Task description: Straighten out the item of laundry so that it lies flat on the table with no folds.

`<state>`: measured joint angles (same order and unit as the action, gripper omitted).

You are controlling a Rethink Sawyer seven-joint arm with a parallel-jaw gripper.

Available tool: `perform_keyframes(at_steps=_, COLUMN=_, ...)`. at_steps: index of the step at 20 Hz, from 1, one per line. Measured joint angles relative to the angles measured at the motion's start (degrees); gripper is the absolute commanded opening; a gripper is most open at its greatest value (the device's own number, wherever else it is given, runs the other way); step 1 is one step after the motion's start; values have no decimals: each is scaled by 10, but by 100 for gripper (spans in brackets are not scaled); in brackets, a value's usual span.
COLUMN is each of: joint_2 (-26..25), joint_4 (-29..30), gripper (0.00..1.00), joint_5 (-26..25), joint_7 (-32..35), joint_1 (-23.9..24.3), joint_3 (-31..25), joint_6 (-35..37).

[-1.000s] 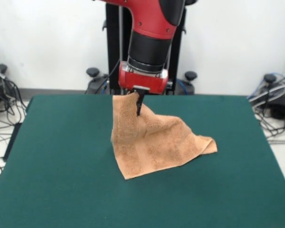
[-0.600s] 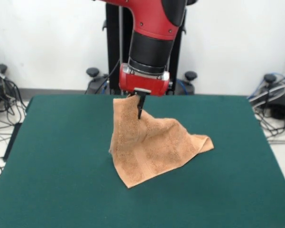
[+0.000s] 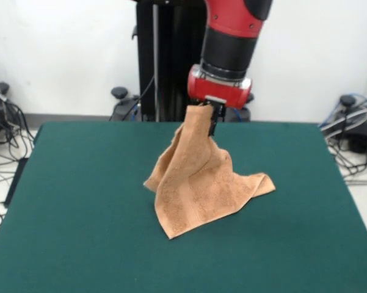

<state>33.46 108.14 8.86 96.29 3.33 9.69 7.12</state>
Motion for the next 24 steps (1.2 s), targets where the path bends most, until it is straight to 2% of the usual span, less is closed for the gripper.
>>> perform_keyframes(at_steps=4, joint_2=8, joint_4=32, gripper=0, joint_5=49, joint_7=48, joint_1=-14, joint_3=11, joint_6=-1)
perform_keyframes(at_steps=7, joint_2=9, joint_4=46, gripper=0, joint_5=48, joint_7=78, joint_1=-16, joint_3=23, joint_6=-1)
perform_keyframes(at_steps=11, joint_2=8, joint_4=25, gripper=0, joint_5=-27, joint_7=74, joint_1=-11, joint_3=33, joint_6=-2)
perform_keyframes(at_steps=14, joint_2=8, joint_4=-5, gripper=0, joint_5=-107, joint_7=64, joint_1=3, joint_3=33, joint_6=-1)
perform_keyframes(at_steps=17, joint_2=9, joint_4=-25, gripper=0, joint_5=-156, joint_7=62, joint_1=15, joint_3=30, joint_6=-1)
perform_keyframes(at_steps=24, joint_2=23, joint_4=-77, gripper=0, joint_5=-304, joint_7=62, joint_1=74, joint_3=-37, joint_6=-1)
